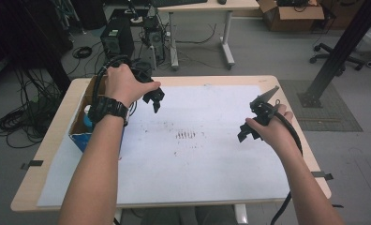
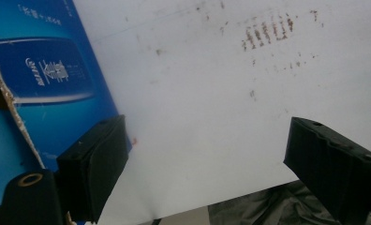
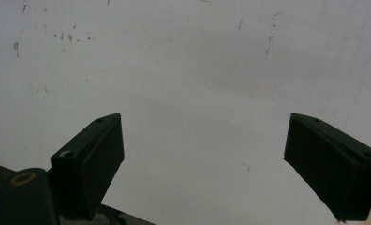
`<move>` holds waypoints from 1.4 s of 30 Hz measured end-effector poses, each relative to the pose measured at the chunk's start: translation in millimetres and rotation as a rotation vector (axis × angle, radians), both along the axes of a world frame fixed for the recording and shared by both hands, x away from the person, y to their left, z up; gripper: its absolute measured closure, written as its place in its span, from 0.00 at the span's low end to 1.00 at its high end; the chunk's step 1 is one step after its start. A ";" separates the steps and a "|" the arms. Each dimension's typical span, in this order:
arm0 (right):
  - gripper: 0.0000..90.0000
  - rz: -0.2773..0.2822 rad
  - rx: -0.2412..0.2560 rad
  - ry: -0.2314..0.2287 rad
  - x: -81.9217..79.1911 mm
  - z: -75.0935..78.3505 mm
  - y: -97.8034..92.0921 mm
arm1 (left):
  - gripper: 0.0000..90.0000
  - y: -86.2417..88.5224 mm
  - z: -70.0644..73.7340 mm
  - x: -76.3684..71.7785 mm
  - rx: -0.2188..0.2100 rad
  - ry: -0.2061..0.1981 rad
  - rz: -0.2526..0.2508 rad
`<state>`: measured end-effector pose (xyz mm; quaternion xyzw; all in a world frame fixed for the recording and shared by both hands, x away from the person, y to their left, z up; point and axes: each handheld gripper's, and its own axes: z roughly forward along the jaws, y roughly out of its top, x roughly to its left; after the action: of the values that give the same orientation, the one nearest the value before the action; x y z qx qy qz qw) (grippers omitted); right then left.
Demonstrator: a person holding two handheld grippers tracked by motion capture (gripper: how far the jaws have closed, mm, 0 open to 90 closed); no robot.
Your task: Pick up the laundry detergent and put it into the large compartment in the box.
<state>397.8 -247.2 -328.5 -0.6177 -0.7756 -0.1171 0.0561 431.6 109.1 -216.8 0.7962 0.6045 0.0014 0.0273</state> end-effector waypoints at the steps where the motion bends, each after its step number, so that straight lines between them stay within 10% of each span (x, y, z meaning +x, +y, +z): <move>1: 0.14 0.002 0.000 0.000 -0.1 -0.4 -0.3 | 0.15 -0.9 -0.2 -0.3 -0.001 -0.007 0.003; 42: 0.14 -0.013 0.002 0.005 -5.4 -4.0 -9.9 | 0.05 -11.7 -0.3 -1.7 0.020 -0.008 -0.043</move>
<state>392.4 -257.2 -332.6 -0.6231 -0.7712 -0.1166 0.0578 429.8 97.4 -217.1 0.8092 0.5870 0.0098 0.0216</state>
